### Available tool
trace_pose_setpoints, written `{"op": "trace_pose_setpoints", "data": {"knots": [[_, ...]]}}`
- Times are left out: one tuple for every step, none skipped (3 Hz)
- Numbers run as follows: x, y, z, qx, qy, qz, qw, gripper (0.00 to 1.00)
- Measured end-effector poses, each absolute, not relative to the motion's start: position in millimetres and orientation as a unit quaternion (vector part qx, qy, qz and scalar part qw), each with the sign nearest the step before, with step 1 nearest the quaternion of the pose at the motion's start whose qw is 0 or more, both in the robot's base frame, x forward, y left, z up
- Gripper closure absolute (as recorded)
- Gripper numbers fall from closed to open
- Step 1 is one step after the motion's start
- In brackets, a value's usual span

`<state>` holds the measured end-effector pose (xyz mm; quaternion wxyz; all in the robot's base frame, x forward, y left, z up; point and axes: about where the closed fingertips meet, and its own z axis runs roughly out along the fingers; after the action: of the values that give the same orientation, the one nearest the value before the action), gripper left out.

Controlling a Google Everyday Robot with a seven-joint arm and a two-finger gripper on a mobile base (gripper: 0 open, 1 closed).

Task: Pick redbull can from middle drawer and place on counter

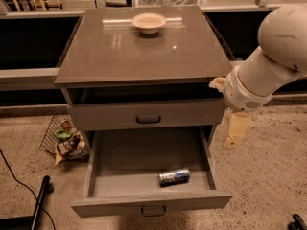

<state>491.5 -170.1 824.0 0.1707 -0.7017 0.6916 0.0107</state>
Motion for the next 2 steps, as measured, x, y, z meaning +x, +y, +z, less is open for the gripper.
{"op": "trace_pose_setpoints", "data": {"knots": [[495,-163,808,-0.712,0.682,0.017,0.168,0.0],[501,-146,765,-0.733,0.659,0.022,0.167,0.0]]}}
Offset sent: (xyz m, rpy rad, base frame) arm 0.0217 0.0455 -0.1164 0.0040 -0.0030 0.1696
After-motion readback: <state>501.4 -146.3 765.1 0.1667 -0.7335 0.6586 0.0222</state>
